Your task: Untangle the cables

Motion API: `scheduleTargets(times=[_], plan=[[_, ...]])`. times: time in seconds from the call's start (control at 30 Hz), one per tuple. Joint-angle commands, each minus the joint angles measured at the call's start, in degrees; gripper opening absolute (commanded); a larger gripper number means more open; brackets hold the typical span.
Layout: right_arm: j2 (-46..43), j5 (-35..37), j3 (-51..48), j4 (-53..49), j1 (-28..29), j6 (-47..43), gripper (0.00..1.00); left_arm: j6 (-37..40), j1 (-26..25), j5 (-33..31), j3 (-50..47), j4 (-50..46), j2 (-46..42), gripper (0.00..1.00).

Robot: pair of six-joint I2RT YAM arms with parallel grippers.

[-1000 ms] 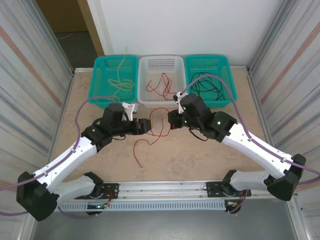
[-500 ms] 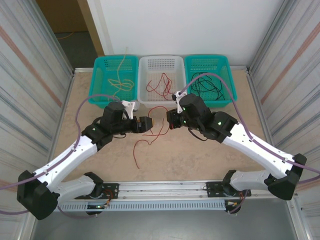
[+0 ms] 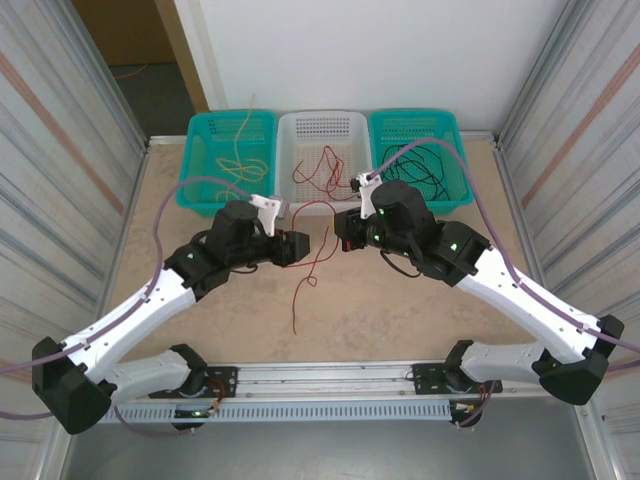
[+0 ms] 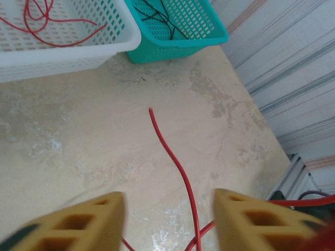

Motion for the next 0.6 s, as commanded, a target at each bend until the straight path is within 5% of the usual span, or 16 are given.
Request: scheduleTargets(times=[0.0,0.07,0.1,0.17,0.3,0.37,0.57], plan=[[-0.11,1.66,0.86,-1.17,-0.13,-0.27,0.02,2.13,-0.03,-1.7,2.35,-1.24,-0.91,0.25],[0.09,2.82,0.04,-1.28,-0.26,-0.52,0.03,2.57,0.0,-1.43,2.6,-1.45,-1.3,0.02],[0.17,3.55,-0.78,-0.97,-0.47,-0.71,0.05,2.65,-0.01,-1.05,2.86,-1.74,-1.41,0.0],[0.57,3.89,-2.22,-0.6,-1.77,-0.24,0.1,2.68,-0.05,0.33,3.28,-1.81,-1.57,0.0],[0.99,1.91,-5.93,2.24,-3.84,1.58,0.45,1.43,-0.03,4.51,3.87,0.47,-2.75,0.0],[1.22,0.12,-8.13,4.63,-4.58,2.39,0.55,0.77,-0.01,5.89,4.5,1.42,-3.2,0.0],[2.14,-6.71,-14.1,12.27,-5.81,5.97,0.69,-0.74,-0.07,7.38,7.03,1.73,-4.17,0.0]])
